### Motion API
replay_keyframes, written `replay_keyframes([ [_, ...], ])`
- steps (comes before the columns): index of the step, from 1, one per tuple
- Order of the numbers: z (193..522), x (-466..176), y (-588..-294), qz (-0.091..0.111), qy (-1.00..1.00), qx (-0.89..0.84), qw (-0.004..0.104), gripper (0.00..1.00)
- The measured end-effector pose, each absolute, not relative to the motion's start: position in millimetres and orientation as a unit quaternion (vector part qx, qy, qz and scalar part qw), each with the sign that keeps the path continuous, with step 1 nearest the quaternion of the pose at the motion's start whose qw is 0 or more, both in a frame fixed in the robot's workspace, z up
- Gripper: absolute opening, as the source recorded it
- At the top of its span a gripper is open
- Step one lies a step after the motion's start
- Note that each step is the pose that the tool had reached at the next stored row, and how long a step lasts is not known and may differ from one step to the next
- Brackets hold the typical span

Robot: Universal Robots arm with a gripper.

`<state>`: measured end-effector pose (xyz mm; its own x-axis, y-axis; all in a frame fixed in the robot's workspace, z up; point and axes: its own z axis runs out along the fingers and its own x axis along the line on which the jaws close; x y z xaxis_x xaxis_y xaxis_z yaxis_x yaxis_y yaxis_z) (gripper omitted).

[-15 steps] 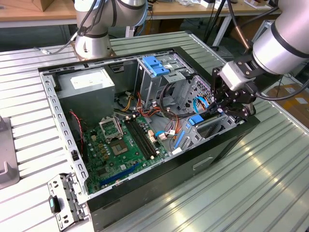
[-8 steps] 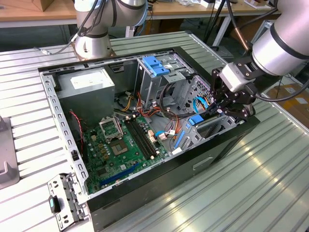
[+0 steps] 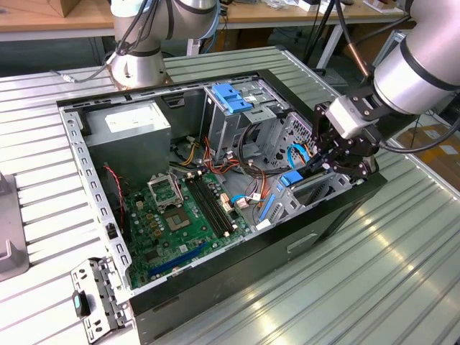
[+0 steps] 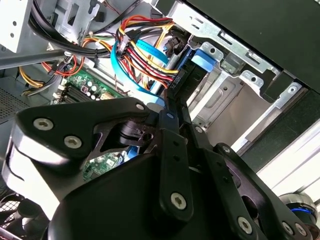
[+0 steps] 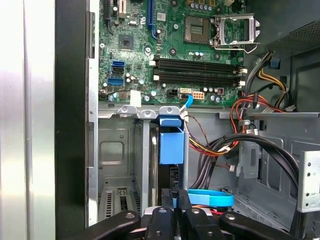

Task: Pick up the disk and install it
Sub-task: 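Insert the second disk wire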

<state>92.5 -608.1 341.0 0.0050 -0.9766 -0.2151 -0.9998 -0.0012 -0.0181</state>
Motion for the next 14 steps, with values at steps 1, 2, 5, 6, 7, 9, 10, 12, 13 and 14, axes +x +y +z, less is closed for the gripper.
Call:
replay_keyframes([
  [1, 340.1, 92.5, -608.1, 0.07, 0.702, -0.704, 0.083, 0.16],
  [2, 339.6, 92.5, -608.1, 0.07, 0.702, -0.704, 0.083, 0.16],
  [5, 338.3, 92.5, -608.1, 0.07, 0.702, -0.704, 0.083, 0.16],
  [6, 338.2, 92.5, -608.1, 0.07, 0.702, -0.704, 0.083, 0.16],
  [7, 338.0, 92.5, -608.1, 0.07, 0.702, -0.704, 0.083, 0.16],
  [9, 337.3, 92.5, -608.1, 0.071, 0.702, -0.704, 0.083, 0.17],
  [10, 337.4, 92.5, -608.1, 0.071, 0.702, -0.704, 0.083, 0.23],
  [12, 337.8, 92.5, -608.1, 0.07, 0.702, -0.704, 0.083, 0.29],
  [13, 337.9, 92.5, -608.1, 0.07, 0.702, -0.704, 0.083, 0.29],
  [14, 338.6, 92.5, -608.2, 0.07, 0.702, -0.704, 0.083, 0.29],
])
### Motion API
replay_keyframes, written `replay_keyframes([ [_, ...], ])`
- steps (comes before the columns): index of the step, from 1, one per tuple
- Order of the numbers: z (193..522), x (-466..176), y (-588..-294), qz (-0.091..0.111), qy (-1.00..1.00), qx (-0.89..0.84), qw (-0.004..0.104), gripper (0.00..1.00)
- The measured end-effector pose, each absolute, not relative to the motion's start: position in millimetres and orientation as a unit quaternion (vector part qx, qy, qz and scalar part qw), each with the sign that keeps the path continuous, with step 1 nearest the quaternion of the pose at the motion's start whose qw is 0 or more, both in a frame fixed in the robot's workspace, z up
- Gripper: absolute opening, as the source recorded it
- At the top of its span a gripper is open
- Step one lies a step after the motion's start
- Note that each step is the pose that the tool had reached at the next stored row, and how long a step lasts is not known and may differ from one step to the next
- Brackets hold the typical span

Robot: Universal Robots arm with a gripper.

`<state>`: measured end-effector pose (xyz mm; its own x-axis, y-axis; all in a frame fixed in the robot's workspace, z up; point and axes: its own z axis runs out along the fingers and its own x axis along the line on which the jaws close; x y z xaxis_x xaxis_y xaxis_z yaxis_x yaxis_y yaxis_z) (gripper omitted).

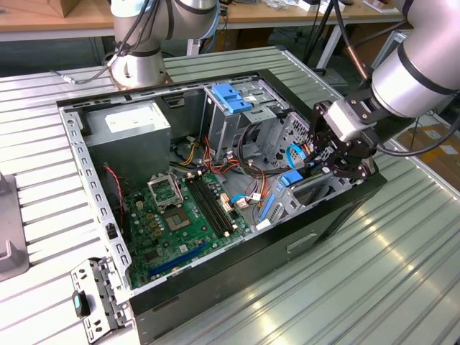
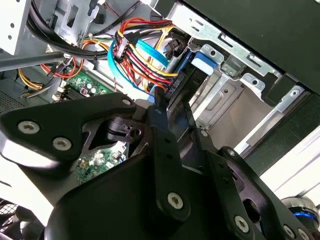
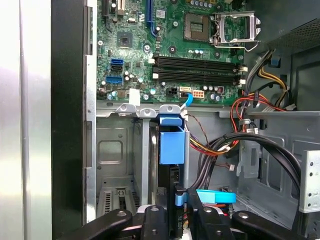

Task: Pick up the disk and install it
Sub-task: 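Insert the second disk wire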

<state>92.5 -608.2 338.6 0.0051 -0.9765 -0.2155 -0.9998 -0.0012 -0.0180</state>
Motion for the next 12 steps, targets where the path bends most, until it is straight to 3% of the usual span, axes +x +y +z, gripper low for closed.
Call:
replay_keyframes([
  [10, 356, 93, -608, 0.078, 0.701, -0.703, 0.091, 0.29],
  [12, 356, 93, -608, 0.078, 0.701, -0.703, 0.091, 0.22],
])
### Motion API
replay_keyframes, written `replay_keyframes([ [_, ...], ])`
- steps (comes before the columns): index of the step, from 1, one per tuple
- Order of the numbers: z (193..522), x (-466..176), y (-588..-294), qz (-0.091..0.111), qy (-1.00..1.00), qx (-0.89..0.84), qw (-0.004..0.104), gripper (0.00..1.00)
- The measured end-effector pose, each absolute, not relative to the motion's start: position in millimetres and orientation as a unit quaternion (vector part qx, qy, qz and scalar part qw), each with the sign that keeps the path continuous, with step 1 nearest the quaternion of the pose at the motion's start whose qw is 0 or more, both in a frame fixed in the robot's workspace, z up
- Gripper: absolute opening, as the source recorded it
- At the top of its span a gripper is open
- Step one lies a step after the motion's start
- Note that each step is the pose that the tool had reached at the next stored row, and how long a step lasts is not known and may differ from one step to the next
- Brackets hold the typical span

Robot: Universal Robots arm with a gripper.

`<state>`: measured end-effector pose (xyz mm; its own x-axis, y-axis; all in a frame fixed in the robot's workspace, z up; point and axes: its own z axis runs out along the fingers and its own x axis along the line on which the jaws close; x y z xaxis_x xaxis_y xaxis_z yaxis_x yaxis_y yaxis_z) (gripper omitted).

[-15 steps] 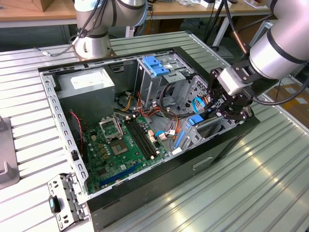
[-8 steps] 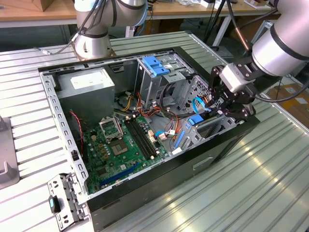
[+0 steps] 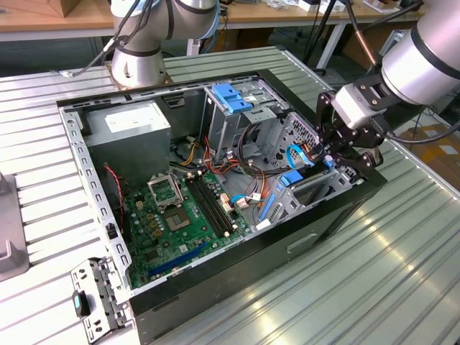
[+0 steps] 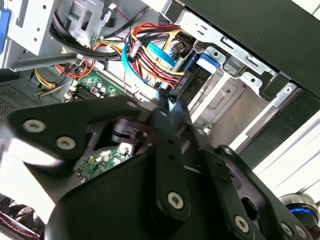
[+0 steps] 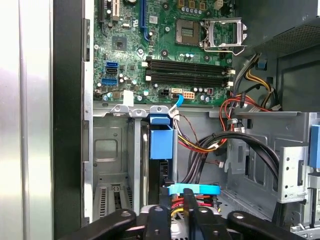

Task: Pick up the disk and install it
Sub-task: 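Insert the second disk wire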

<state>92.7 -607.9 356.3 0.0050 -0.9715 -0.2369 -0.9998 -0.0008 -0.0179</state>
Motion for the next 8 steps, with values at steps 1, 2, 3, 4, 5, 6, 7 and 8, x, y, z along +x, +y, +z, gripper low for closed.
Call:
replay_keyframes([
  [1, 355.9, 93.0, -607.9, 0.079, 0.701, -0.703, 0.09, 0.15],
  [2, 354.9, 93.6, -607.9, 0.079, 0.701, -0.703, 0.089, 0.1],
  [3, 354.4, 93.9, -607.9, 0.08, 0.701, -0.703, 0.089, 0.1],
  [4, 353.8, 94.6, -607.9, 0.081, 0.701, -0.703, 0.088, 0.1],
  [5, 353.3, 95.5, -608.3, 0.081, 0.701, -0.703, 0.088, 0.1],
  [6, 352.8, 96.9, -608.5, 0.082, 0.701, -0.703, 0.087, 0.1],
  [7, 352.7, 97.4, -608.6, 0.082, 0.701, -0.703, 0.087, 0.1],
  [8, 352.4, 98.1, -608.6, 0.082, 0.702, -0.703, 0.086, 0.1],
])
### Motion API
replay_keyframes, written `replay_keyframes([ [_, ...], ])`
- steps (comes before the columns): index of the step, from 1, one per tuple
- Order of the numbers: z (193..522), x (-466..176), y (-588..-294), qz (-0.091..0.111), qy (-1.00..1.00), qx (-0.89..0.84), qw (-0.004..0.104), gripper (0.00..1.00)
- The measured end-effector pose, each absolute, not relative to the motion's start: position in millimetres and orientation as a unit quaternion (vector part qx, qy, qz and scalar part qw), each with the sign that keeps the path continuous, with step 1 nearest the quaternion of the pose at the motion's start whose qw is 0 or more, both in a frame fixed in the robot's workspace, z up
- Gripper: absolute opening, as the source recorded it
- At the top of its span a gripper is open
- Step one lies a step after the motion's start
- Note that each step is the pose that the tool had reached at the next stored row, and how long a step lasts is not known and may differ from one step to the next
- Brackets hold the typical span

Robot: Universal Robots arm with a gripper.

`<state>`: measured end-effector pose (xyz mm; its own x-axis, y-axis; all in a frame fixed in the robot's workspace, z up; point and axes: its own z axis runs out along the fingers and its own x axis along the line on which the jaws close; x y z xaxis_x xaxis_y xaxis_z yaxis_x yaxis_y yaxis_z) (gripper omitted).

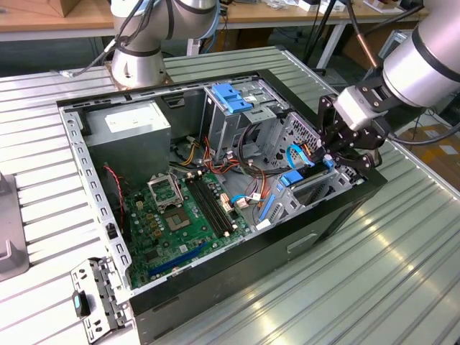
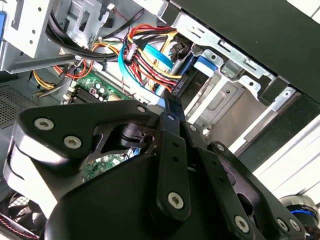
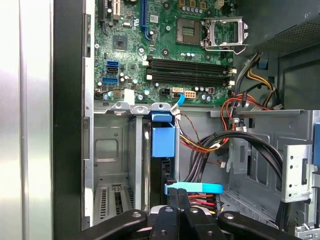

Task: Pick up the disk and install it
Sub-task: 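Insert the second disk wire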

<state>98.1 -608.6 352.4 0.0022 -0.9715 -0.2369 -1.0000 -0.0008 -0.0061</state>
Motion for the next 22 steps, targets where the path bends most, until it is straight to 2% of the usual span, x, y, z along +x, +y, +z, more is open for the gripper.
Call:
replay_keyframes([
  [22, 341, 101, -609, 0.086, 0.702, -0.702, 0.083, 0.1],
])
